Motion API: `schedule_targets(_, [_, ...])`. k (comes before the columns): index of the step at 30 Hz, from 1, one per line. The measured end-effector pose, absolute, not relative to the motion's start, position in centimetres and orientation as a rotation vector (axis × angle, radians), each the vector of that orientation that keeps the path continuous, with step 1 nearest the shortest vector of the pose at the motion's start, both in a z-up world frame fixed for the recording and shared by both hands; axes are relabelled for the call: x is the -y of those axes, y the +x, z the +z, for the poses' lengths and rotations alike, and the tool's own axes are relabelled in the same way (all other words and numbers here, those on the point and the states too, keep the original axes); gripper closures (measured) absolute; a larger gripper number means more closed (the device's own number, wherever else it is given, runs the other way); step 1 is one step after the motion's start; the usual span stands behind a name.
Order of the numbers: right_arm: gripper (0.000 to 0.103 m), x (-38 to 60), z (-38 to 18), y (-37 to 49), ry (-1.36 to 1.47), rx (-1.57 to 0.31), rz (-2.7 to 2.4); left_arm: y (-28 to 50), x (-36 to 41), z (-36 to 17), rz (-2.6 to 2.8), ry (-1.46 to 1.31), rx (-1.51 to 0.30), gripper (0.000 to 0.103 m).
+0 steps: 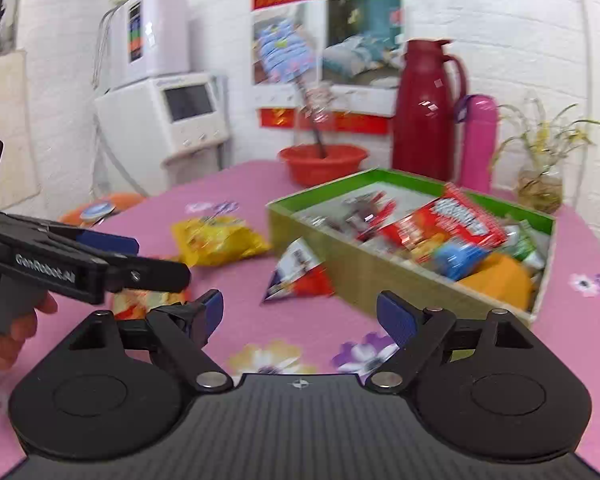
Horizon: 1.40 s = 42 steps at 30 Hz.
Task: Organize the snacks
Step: 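Move the left tool to the red snack bag on the table, then close the left tool on the red snack bag and lift it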
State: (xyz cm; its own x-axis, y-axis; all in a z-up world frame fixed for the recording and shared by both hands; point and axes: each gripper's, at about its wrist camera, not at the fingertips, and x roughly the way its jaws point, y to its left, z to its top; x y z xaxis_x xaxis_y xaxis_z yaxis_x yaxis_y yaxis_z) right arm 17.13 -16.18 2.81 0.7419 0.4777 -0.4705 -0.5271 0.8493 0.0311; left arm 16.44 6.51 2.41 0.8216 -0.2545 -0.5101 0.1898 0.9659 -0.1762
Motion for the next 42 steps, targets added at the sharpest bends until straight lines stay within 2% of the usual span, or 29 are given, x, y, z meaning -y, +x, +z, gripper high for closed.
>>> schedule_targets(9, [0.000,10.9,0.8,16.3,-0.180,-0.576,0.661,15.2,-13.7,0.4,-0.141,-0.271,-0.612,0.000])
schedule_targets(18, [0.000,7.3,0.0,17.8,-0.192,-0.576,0.767,17.0,-14.5,0.1,-0.215,-0.322,-0.624,0.000])
schedule_targets(27, [0.000,6.0,-0.7,21.3,-0.144,-0.599,0.860,19.3,-15.0,-1.1,-0.258,-0.336,-0.660,0.026])
schedule_targets(29, [0.000,5.7,-0.9,21.9,-0.131,-0.622,0.893,19.7,-15.2,-1.3,-0.265,-0.342,-0.671,0.036])
schedule_targets(34, [0.000,5.6,-1.3,22.1,-0.087,-0.647,0.904,20.0,-15.6,-1.7,-0.282,-0.362,-0.678,0.039])
schedule_targets(35, [0.005,5.8,-1.3,22.0,-0.078,-0.648,0.905,19.9,-15.6,-1.7,-0.282,-0.361,-0.678,0.041])
schedule_targets(38, [0.014,6.1,-1.2,21.3,-0.064,-0.654,0.901,19.6,-15.5,-1.5,-0.290,-0.370,-0.683,0.055])
schedule_targets(39, [0.016,6.3,-1.2,21.1,-0.058,-0.656,0.903,19.5,-15.4,-1.5,-0.302,-0.378,-0.683,0.071])
schedule_targets(40, [0.019,6.6,-1.1,20.9,-0.049,-0.663,0.903,19.3,-15.4,-1.4,-0.315,-0.384,-0.686,0.076])
schedule_targets(42, [0.024,7.0,-0.9,20.2,-0.034,-0.670,0.903,18.7,-14.9,-1.0,-0.321,-0.370,-0.684,0.076])
